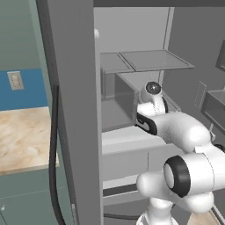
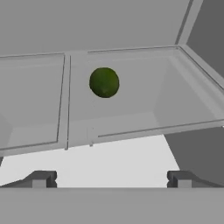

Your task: Grab the lemon and lime from the fridge, place them in the blender, close the lid, and turn on the blender to create a marinade.

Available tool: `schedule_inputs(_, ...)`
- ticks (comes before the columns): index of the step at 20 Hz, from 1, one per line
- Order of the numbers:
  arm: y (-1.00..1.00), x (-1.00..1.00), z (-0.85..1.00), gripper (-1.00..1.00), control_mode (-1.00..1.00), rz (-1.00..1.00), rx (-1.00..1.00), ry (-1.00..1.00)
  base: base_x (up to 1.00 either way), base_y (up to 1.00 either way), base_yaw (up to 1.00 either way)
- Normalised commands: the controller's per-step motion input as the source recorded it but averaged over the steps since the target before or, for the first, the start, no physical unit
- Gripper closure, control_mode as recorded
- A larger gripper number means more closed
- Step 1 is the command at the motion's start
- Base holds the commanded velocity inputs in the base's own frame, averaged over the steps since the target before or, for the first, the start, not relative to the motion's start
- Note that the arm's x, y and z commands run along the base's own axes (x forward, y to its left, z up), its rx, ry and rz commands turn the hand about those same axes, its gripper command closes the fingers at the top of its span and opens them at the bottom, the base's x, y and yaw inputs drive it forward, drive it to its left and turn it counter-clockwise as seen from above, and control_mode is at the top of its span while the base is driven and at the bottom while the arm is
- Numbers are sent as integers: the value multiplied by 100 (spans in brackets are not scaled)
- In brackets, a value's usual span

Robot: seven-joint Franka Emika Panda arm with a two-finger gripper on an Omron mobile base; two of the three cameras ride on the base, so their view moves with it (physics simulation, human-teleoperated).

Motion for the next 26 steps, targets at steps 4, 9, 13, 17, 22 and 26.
schedule_inputs(4, 0, 49, -29, -100, -100, 0, 0, 6, 0, 0, 0)
schedule_inputs(9, -8, 56, -9, -100, -100, 0, 0, 8, 0, 0, 0)
schedule_inputs(13, -12, 52, -15, -100, -100, 0, 0, 7, 0, 0, 0)
schedule_inputs(17, -3, 40, -34, -100, -100, 0, 0, 1, 0, 0, 0)
schedule_inputs(22, 0, 44, -28, -100, -100, 0, 0, 0, 0, 0, 0)
schedule_inputs(26, 0, 51, -13, -100, -100, 0, 0, 1, 0, 0, 0)
